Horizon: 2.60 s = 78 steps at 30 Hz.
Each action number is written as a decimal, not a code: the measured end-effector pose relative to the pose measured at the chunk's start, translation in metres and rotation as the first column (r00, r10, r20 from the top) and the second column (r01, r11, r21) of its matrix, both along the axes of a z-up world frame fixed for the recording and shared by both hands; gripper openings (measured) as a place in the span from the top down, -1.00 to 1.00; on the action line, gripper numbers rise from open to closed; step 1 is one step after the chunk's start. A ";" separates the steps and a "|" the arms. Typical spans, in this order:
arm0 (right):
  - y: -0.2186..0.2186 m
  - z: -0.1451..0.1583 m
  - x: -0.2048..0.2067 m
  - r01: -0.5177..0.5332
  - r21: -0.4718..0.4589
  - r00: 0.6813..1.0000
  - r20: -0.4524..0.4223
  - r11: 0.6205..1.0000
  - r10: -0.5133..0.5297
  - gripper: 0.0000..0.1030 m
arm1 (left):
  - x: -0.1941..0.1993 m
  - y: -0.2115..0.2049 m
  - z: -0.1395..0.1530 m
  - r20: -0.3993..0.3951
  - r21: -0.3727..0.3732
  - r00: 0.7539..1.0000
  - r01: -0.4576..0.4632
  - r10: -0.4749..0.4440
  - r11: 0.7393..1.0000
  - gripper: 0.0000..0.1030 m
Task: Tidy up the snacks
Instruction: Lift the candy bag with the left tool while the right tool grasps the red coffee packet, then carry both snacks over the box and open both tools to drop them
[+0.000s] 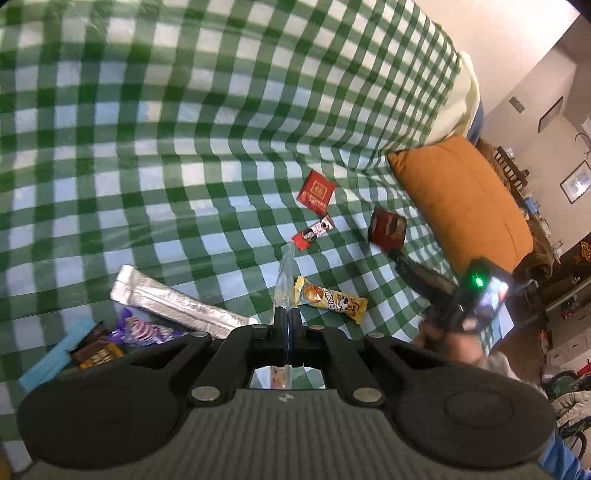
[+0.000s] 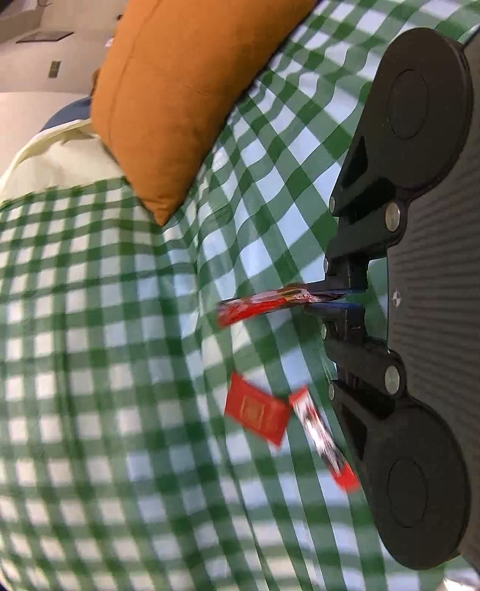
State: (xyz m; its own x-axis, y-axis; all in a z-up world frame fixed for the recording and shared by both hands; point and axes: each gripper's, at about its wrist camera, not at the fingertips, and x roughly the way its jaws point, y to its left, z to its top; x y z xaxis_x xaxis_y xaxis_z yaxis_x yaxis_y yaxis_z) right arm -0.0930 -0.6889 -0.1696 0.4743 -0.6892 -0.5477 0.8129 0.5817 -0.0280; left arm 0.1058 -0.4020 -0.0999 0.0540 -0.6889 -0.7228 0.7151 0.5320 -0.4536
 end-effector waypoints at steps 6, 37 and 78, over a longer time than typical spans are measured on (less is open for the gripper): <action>0.075 0.042 -0.009 -0.056 0.046 0.998 0.023 0.997 0.055 0.92 | -0.008 0.048 0.042 0.019 -0.002 0.999 -0.042 0.042 0.999 1.00; 0.471 0.221 0.025 -0.597 0.094 0.802 0.057 0.797 0.595 0.94 | -0.021 0.428 0.198 0.133 -0.054 0.891 -0.432 0.435 0.900 1.00; 0.569 0.170 0.144 -0.716 0.263 0.682 0.067 0.646 0.728 -0.56 | 0.028 0.474 0.137 0.213 0.047 0.814 -0.561 0.541 0.826 -0.99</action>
